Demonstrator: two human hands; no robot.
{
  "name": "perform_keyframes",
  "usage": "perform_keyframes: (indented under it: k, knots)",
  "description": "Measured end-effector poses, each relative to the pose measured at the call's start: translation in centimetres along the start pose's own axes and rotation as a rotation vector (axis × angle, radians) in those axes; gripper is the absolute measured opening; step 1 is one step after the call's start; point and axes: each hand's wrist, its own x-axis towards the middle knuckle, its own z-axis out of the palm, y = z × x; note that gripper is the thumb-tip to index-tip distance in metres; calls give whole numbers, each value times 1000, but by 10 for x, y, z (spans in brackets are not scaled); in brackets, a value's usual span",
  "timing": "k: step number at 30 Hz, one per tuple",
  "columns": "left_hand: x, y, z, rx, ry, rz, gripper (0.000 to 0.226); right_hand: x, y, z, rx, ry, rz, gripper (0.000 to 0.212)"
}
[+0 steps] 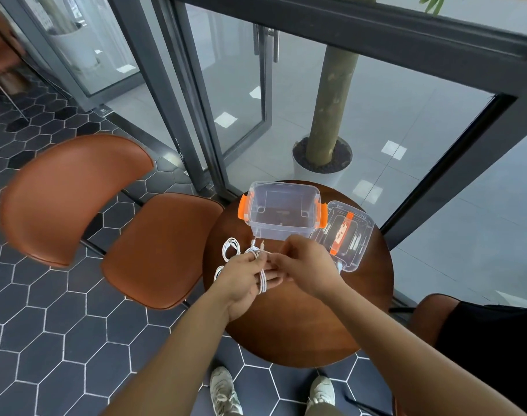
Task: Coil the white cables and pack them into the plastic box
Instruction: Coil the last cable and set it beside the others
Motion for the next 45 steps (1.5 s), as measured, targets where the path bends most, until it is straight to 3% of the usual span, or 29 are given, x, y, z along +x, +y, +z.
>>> perform_keyframes:
  k: [3, 6, 10, 13, 17, 21, 27, 30, 34, 37, 41, 45]
  knots:
    - [1, -2, -2, -180, -24, -6, 30, -5, 7, 6, 18, -5, -25, 17]
    - [0, 0, 0, -295, -13, -24, 29, -16, 10, 16, 30, 12, -209, 7]
    - [0, 5, 4, -406, -2, 54, 22, -28, 15, 21, 62, 24, -372, 30]
    - [1, 9, 5, -516, 6, 114, 27, -31, 22, 21, 28, 24, -364, 12]
    - [-3, 22, 6, -579, -35, 167, 36, -34, 35, 19, 9, -98, -303, 34]
    - [-9, 29, 7, -566, -73, 136, 34, -25, 54, 9, 39, -212, -97, 23]
    - [-13, 23, 5, -372, -245, 98, 30, 10, 60, -19, -218, -349, -25, 29]
    - [-14, 21, 4, -175, -292, 59, 27, 28, 43, -33, -397, -330, -114, 32]
    - [-15, 24, 3, 13, -294, -6, 31, 45, 8, -45, -483, -246, -243, 20]
    - [-15, 24, 2, 183, -252, -21, 34, 50, -10, -40, -432, -210, -249, 17]
    - [-14, 18, 8, 342, -145, 45, 33, 44, -30, -33, -206, -191, -77, 24]
    - [-11, 11, 10, 254, -25, 105, 32, 37, -35, -32, 8, -144, 71, 21]
